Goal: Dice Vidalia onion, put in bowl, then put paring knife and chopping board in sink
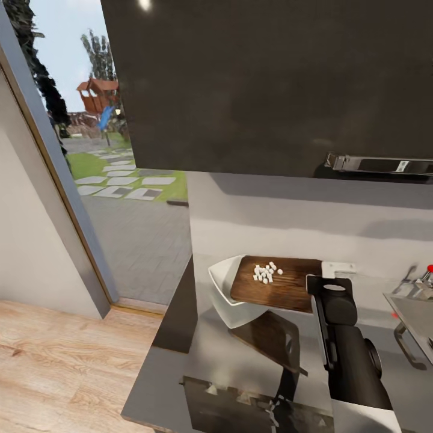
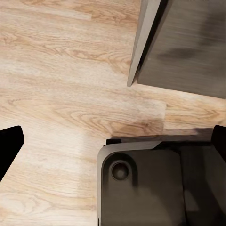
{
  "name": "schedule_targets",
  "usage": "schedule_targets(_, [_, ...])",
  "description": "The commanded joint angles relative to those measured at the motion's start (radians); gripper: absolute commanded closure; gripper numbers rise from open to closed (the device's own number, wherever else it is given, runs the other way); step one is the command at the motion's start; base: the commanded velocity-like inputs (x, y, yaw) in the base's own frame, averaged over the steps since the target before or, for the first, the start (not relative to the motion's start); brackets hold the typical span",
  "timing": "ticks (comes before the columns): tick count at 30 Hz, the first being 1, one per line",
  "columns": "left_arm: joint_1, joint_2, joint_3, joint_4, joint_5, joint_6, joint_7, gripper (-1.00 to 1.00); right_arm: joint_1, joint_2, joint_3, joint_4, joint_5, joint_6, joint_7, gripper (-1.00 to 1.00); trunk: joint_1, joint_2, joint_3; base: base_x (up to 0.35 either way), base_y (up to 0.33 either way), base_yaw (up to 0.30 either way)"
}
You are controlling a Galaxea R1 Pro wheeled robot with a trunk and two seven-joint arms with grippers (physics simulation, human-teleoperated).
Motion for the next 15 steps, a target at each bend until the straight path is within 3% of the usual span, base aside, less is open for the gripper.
schedule_targets(1, [0.0,0.001,-0.002,-0.001,0.007,-0.002,0.0,-1.0,-0.001,0.001,-0.001,-0.001,-0.007,0.009,-0.008,1.0,0.001,-0.002,-0.002,0.0,0.0,0.0])
schedule_targets(15, [0.0,0.001,-0.002,-0.002,0.006,-0.002,0.0,-1.0,-0.001,-0.001,-0.001,-0.001,-0.007,0.037,-0.008,1.0,0.001,-0.002,-0.002,0.0,0.0,0.0])
